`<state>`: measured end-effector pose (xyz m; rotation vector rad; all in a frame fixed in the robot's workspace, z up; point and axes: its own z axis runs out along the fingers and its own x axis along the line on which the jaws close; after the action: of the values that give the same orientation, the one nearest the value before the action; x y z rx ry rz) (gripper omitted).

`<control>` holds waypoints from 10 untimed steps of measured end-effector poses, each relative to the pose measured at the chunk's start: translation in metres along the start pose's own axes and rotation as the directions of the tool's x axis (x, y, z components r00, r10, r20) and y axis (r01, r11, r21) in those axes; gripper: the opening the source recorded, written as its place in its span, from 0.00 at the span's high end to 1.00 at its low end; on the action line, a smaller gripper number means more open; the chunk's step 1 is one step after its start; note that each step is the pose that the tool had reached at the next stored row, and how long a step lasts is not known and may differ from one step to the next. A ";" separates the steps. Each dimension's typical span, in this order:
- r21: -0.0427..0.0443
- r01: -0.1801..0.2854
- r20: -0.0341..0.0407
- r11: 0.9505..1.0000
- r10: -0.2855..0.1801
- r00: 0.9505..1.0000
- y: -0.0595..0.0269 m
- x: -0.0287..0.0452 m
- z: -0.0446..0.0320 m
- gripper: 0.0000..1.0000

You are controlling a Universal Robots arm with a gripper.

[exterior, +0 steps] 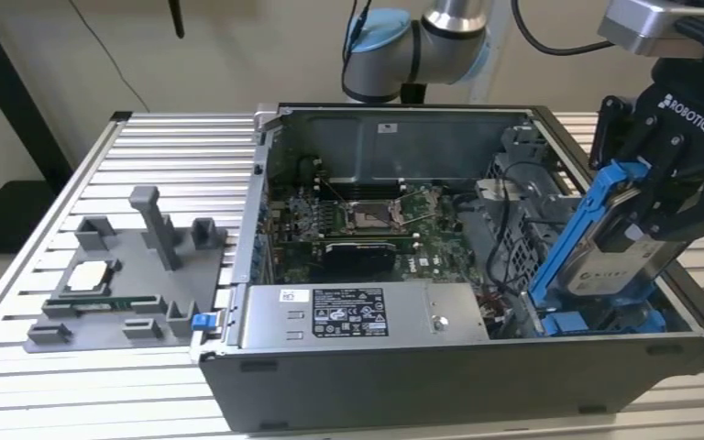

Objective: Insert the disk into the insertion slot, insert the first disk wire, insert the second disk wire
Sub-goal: 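Insert the disk into the insertion slot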

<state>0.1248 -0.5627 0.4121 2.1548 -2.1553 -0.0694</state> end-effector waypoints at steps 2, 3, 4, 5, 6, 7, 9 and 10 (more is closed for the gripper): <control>-0.001 0.000 0.001 1.000 0.000 1.000 -0.0015 -0.0001 0.0018 1.00; -0.001 0.000 0.000 1.000 0.000 1.000 -0.0025 -0.0002 0.0023 1.00; -0.001 0.000 0.000 1.000 0.000 1.000 -0.0031 -0.0003 0.0028 1.00; -0.002 0.000 0.000 1.000 0.000 1.000 -0.0034 -0.0006 0.0034 1.00; -0.002 0.000 0.001 1.000 0.000 1.000 -0.0035 -0.0009 0.0041 1.00; -0.002 0.000 0.001 1.000 0.000 1.000 -0.0035 -0.0013 0.0050 1.00; -0.003 0.000 0.001 1.000 0.000 1.000 -0.0039 -0.0022 0.0069 1.00; -0.005 0.000 0.002 1.000 0.000 1.000 -0.0041 -0.0024 0.0081 1.00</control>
<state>0.1281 -0.5606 0.4036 2.1536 -2.1535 -0.0763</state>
